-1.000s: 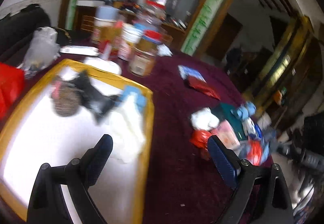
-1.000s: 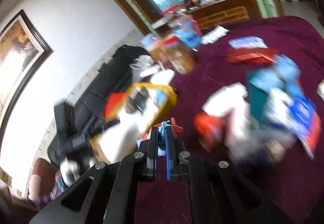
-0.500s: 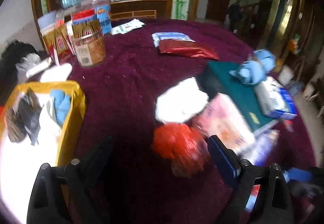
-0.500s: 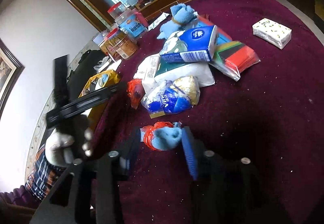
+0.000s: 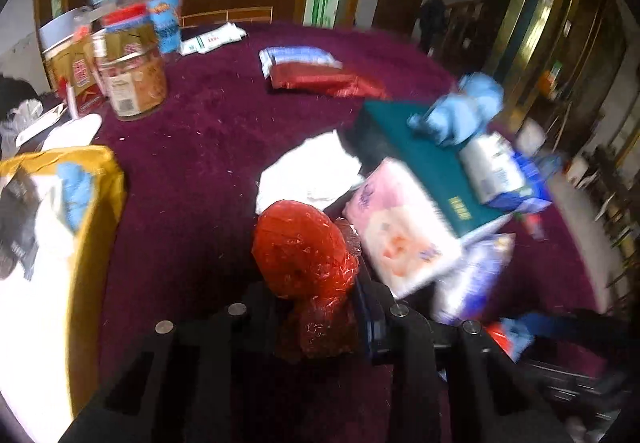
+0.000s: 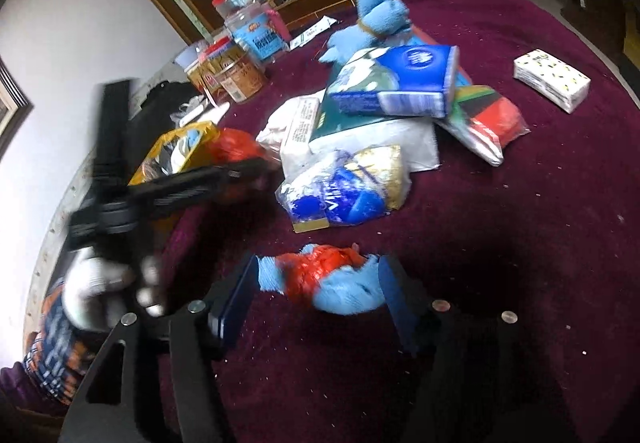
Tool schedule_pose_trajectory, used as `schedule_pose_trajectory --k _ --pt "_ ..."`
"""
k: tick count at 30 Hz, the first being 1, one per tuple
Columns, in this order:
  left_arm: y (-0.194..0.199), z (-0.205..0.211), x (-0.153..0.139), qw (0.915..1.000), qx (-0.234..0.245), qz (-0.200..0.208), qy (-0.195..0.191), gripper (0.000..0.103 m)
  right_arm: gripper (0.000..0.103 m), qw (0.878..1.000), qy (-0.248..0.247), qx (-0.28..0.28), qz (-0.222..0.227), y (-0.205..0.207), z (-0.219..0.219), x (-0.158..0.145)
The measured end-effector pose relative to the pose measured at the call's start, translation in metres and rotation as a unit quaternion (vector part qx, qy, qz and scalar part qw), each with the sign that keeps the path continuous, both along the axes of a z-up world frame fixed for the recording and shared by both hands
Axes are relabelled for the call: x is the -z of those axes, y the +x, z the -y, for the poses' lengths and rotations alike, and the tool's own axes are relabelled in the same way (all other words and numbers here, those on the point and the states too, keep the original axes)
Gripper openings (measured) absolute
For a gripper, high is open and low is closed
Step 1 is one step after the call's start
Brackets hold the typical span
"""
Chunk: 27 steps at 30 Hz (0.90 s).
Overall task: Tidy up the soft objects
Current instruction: 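Grasp red bag with left gripper while right gripper grasps blue towel with red plastic, then release red bag into tray with left gripper while right gripper releases blue towel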
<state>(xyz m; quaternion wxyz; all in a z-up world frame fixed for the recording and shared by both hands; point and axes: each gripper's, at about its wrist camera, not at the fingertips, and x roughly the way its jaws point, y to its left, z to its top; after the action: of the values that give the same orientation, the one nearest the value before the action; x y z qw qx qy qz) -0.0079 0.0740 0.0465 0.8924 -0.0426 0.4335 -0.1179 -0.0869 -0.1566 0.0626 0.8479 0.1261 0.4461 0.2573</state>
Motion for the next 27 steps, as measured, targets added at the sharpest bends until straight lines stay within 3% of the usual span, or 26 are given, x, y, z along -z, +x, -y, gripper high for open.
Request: schedule_pose_trajectory --k 4,6,8,9,10,13,16,21,23,25,27 --pt "-0.037 -0.043 -0.032 0.9969 -0.014 0.021 -0.074 0.032 0.062 0.999 -0.037 -0.001 0.004 -0.001 -0.016 0.005" --pt "-0.054 -0.071 -0.046 0.9955 -0.029 0.033 -0.084 0.032 0.062 0.998 -0.059 0.001 0.007 -0.002 -0.021 0.008" --pt "-0.068 -0.101 -0.054 0.9949 -0.053 0.042 -0.075 0.032 0.062 0.997 -0.074 0.002 0.014 -0.004 -0.024 0.01" --pt "-0.073 -0.12 -0.055 0.9945 -0.07 0.044 -0.065 0.032 0.058 0.996 -0.082 0.002 0.017 -0.005 -0.025 0.011" --pt "-0.077 -0.134 -0.055 0.9937 -0.086 0.045 -0.055 0.033 0.047 0.996 -0.084 0.005 0.018 -0.004 -0.027 0.011" --pt "-0.085 -0.187 -0.042 0.9877 -0.15 0.022 -0.037 0.033 0.037 0.998 -0.065 0.016 0.012 -0.002 -0.019 0.009" --pt "-0.088 -0.23 -0.022 0.9794 -0.2 -0.004 -0.027 0.033 0.036 0.998 -0.048 0.025 0.013 -0.003 -0.015 0.001" --pt "-0.075 -0.267 0.003 0.9697 -0.243 -0.027 -0.001 0.033 0.036 0.997 -0.064 0.004 0.042 -0.013 -0.037 -0.024" --pt "-0.066 -0.274 0.008 0.9673 -0.252 -0.029 0.002 0.037 0.036 0.996 -0.067 -0.01 0.051 -0.018 -0.05 -0.033" --pt "-0.057 -0.281 0.013 0.9652 -0.258 -0.039 0.0 0.06 0.036 0.995 -0.07 -0.03 0.057 -0.02 -0.07 -0.041" --pt "-0.051 -0.288 0.016 0.964 -0.262 -0.047 -0.01 0.065 0.036 0.995 -0.068 -0.05 0.059 -0.02 -0.088 -0.046"
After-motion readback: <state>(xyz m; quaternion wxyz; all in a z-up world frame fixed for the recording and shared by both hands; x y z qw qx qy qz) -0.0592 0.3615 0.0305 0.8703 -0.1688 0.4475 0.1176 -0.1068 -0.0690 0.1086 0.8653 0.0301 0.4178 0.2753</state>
